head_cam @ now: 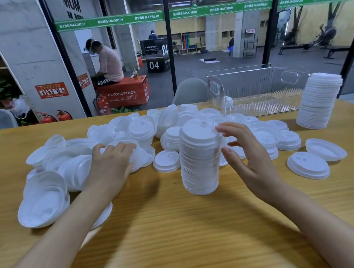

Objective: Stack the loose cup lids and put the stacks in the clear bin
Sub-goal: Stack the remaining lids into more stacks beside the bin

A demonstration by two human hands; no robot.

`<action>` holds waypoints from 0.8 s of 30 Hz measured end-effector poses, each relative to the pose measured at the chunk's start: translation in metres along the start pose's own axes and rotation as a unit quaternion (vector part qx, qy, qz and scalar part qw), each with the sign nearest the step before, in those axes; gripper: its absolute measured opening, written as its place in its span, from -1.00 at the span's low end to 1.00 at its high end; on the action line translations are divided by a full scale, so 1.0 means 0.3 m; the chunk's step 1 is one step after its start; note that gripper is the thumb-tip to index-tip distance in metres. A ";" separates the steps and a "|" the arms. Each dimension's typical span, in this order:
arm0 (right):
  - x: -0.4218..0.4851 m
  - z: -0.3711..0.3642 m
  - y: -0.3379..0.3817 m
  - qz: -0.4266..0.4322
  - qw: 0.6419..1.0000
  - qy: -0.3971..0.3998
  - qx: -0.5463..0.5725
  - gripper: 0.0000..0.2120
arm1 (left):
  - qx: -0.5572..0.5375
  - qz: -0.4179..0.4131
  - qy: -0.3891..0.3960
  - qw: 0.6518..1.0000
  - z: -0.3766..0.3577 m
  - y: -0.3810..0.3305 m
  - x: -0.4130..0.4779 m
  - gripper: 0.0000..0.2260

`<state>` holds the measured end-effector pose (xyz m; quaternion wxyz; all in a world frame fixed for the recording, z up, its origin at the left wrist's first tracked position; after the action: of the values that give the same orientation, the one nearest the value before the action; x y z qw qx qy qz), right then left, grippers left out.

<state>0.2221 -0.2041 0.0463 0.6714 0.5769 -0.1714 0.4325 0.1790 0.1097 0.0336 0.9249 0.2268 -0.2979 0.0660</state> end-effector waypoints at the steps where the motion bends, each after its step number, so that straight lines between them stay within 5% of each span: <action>1: 0.000 0.000 0.000 0.000 1.000 0.000 -0.001 -0.70 | 0.005 -0.005 -0.011 1.000 0.002 -0.002 -0.001 -0.53; 6: 0.001 0.003 -0.001 0.002 1.000 0.004 -0.005 -0.69 | -0.013 -0.032 -0.112 0.993 0.037 -0.021 -0.015 -0.52; 10: -0.002 0.004 -0.003 0.003 1.000 0.001 -0.001 -0.68 | -0.230 0.023 -0.108 0.967 0.119 -0.062 -0.029 -0.60; 14: -0.001 0.004 -0.002 0.002 1.000 0.003 -0.005 -0.68 | -0.544 0.179 0.025 0.820 0.190 -0.086 -0.031 -0.63; 16: 0.000 0.004 -0.001 0.004 1.000 0.001 -0.006 -0.68 | -0.584 0.218 0.070 0.779 0.170 -0.085 -0.031 -0.67; 22: 0.000 0.002 -0.001 0.003 1.000 0.002 -0.003 -0.69 | -0.440 0.125 0.086 0.885 0.111 -0.068 -0.045 -0.88; 24: 0.001 0.002 0.000 0.004 1.000 0.002 -0.005 -0.69 | -0.415 0.096 0.129 0.896 0.090 -0.060 -0.048 -0.68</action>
<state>0.2224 -0.2046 0.0467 0.6729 0.5722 -0.1738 0.4354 0.1577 0.0815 0.0379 0.9545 -0.2174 -0.1971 0.0536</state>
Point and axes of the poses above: each hand's wrist, its own x-axis towards the middle knuckle, its own z-axis out of the back of the hand, y = z × x, the point moved 1 cm from there along x, towards the middle knuckle, and after that the axes turned 14 degrees about x, right-handed, at the moved point
